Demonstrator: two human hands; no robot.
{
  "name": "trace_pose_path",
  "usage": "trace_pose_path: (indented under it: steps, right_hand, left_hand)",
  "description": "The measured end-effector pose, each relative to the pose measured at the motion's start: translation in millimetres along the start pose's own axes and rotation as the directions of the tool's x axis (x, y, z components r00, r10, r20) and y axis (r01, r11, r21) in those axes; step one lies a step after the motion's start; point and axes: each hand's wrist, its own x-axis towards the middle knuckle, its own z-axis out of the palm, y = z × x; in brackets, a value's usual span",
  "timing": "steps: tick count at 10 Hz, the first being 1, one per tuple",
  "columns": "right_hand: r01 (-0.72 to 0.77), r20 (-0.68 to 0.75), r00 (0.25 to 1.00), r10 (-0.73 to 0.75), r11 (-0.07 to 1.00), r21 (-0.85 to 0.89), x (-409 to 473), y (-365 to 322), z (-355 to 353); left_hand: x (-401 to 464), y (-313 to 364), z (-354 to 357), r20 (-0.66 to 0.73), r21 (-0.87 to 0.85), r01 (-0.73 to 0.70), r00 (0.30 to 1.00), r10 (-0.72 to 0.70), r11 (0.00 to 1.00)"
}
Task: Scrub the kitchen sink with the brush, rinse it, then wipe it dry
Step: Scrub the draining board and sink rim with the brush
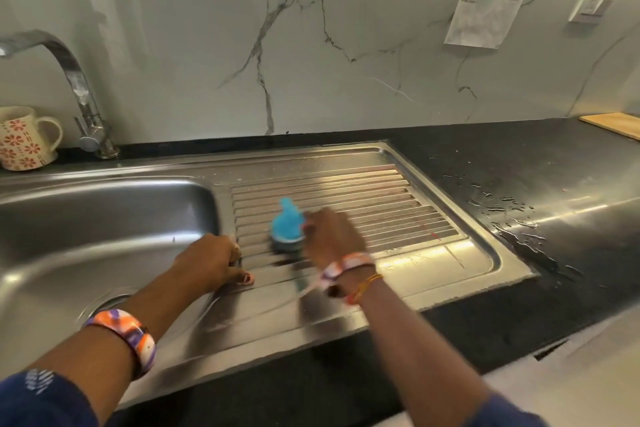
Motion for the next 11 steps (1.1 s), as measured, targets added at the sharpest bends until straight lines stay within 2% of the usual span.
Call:
trace_pose_path:
  steps: [1,2,3,4,5,6,7,8,9,10,11]
  right_hand:
    - [0.177,-0.012,0.984,-0.178,0.983,-0.041,-18.5,-31.2,27.2]
    - [0.200,-0.171,0.963,-0.206,0.978,-0.050,-9.6,4.3,13.5]
    - [-0.025,-0.198,0.980,0.002,0.993,-0.114,9.5,85.7,-36.5]
    - [-0.255,-0.273,0.935,0.225,0.964,-0.080,25.4,139.7,-73.3]
    - [-0.382,-0.314,0.876,0.367,0.924,0.013,33.8,170.4,-93.1]
    - [-0.363,-0.343,0.871,0.351,0.931,0.031,35.1,152.3,-81.3]
    - [-0.111,-0.276,0.955,0.105,0.994,-0.007,21.1,84.2,-31.5]
    - [0.092,-0.180,0.979,-0.092,0.996,-0.007,1.9,27.3,4.5]
    - [0.209,-0.108,0.972,-0.209,0.978,-0.009,-11.7,-10.1,23.7]
    - [0.202,-0.105,0.973,-0.206,0.978,-0.048,-6.7,3.6,11.6]
    - [0.106,-0.131,0.985,-0.115,0.992,-0.074,5.3,47.0,-16.1]
  left_hand:
    - [-2.4,2.7,-1.2,-0.007,0.034,0.013,1.000,-0.013,0.999]
    - [-3.4,-0.6,0.5,-0.001,0.022,-0.014,1.000,0.014,1.000]
    - [-4.1,0.1,2.2,0.014,0.042,-0.032,0.999,0.031,0.999]
    - [-3.0,2.3,-0.4,0.007,0.070,-0.035,0.999,0.035,0.997]
    - [-2.7,5.7,-3.6,0.019,0.099,-0.035,0.999,0.033,0.994]
    - [-1.3,10.1,-8.1,0.052,0.116,-0.025,0.998,0.019,0.993]
    - [1.0,15.4,-14.5,0.084,0.165,-0.004,0.996,-0.010,0.986]
    - [2.7,20.8,-18.9,0.096,0.232,-0.020,0.995,-0.002,0.973]
    - [4.4,25.9,-22.7,0.103,0.288,-0.053,0.994,0.024,0.956]
    - [6.1,31.1,-25.5,0.135,0.342,-0.087,0.990,0.043,0.936]
    - [7.4,30.9,-24.9,0.146,0.343,-0.104,0.988,0.057,0.934]
